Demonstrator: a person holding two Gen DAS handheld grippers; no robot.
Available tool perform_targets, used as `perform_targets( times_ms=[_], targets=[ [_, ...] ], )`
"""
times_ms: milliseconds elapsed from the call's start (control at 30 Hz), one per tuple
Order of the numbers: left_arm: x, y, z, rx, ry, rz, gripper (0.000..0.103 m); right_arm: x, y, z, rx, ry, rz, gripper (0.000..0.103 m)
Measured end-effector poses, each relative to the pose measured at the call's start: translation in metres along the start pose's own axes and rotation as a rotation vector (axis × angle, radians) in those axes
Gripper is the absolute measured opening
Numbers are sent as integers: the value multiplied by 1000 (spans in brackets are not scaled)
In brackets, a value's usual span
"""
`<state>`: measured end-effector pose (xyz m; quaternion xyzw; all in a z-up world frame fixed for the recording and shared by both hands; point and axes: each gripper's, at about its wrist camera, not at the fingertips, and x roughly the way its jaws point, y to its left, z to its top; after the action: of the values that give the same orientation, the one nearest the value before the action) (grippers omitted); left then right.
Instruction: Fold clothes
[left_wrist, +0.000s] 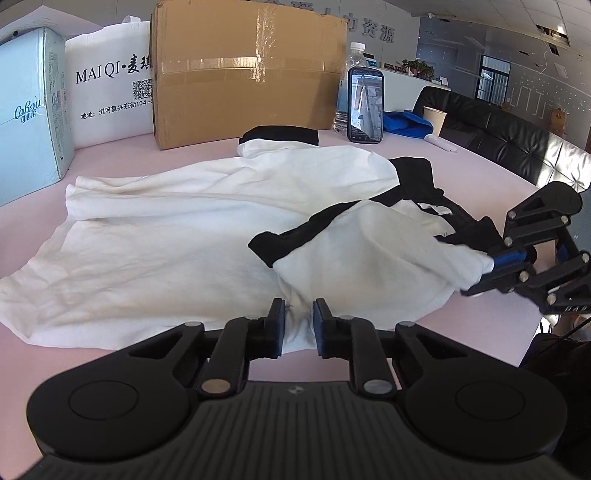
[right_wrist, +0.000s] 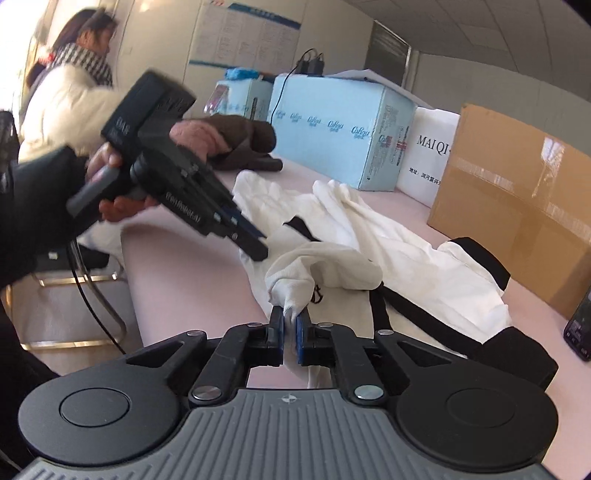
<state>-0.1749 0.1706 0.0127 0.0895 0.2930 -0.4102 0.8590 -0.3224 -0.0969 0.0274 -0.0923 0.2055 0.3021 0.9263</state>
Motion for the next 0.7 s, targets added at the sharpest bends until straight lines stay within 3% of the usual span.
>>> perform_targets(
  times_ms=[167,400,433,467,500,533,567,700],
  targets=[
    [-9,1,-4,-22,0,-11,11,-14,-51,-8,325,49,90,4],
    [-22,-3,-14,-8,30,-31,14,-5,-78,-30,472,136,197,5],
    [-24,-5,-15,2,19,-19,17,-5,-85,-26,504,142,219,10],
    [-26,-6,-16,14,9,-3,30,-6,-88,-24,517,140,229,15],
    [-29,-9,-16,31,-4,24,42,-11,-93,-18,521,105,239,33],
    [-32,-12,-15,50,-23,54,66,-16,-99,-12,524,68,248,51],
    [-36,-15,-14,66,-46,66,77,-22,-102,-6,509,25,246,55],
    [-45,-15,0,74,-123,-22,82,-13,-117,17,528,-18,243,66]
  ],
)
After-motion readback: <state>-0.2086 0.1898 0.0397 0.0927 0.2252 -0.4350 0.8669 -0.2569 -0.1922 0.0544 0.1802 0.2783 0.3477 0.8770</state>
